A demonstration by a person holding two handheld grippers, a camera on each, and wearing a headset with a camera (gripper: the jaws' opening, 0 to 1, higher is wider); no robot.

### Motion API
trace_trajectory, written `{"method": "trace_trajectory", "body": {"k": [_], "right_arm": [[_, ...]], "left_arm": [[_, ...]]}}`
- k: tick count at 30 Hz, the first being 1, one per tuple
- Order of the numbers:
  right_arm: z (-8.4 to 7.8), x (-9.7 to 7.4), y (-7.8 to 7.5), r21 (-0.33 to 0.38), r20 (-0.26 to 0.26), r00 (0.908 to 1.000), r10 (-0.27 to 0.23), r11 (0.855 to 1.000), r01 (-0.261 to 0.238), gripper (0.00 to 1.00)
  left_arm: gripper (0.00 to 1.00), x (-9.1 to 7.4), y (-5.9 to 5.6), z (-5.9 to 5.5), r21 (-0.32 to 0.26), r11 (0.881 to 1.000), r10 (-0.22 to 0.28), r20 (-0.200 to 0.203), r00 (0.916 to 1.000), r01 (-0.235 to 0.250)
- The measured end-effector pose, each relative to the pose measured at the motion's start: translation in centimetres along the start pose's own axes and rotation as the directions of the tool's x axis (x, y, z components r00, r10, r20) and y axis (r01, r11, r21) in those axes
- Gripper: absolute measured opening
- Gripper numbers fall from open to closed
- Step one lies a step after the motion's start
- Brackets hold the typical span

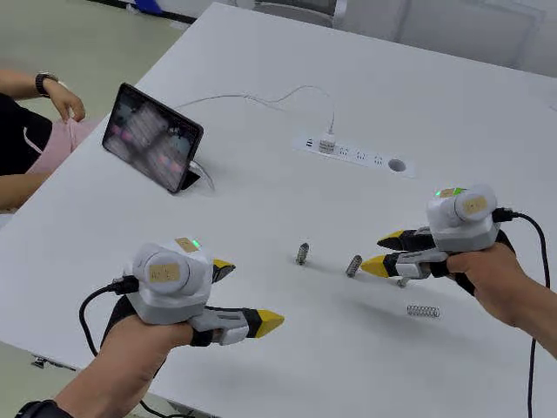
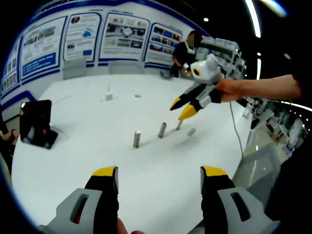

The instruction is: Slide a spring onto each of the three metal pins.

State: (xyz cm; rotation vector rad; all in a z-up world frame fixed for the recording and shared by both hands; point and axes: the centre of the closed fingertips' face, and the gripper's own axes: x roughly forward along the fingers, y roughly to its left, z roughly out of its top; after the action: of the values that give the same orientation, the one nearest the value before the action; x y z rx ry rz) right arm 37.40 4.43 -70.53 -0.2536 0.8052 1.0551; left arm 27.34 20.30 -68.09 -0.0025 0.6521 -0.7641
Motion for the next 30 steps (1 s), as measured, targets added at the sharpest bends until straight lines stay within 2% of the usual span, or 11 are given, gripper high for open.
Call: {"method": "trace_trajectory", "body": {"k": [12,17,22,26,30], "right_arm": [[-0.6,-1.5,0.8,0.056,0.070,0.9973,-0.023,0.998,0.019,0.48],[-0.6,-2.5,1.1,0.094,0.114,0.9925,-0.044,0.995,0.033,0.52],[-1.4,-3.3,1.3,0.116,0.135,0.9891,-0.058,0.992,0.043,0.56],[-1.8,-4.1,1.4,0.162,0.175,0.9811,-0.083,0.985,0.055,0.59],[-2.7,-4.8,1.4,0.183,0.180,0.9783,-0.102,0.981,0.068,0.60]], "left_arm": [[0.70,0.5,-0.2,0.4,0.005,1.000,-0.008,0.000,1.0000,0.008],[0.70,0.7,-0.3,0.4,0.007,1.000,-0.012,-0.002,0.9999,0.012],[0.70,0.9,-0.5,0.5,0.004,1.000,-0.015,-0.002,0.9999,0.015],[0.70,1.1,-0.8,0.5,0.005,1.000,-0.021,-0.005,0.9998,0.021],[0.70,1.4,-0.9,0.6,0.008,1.000,-0.026,-0.006,0.9996,0.026]]}}
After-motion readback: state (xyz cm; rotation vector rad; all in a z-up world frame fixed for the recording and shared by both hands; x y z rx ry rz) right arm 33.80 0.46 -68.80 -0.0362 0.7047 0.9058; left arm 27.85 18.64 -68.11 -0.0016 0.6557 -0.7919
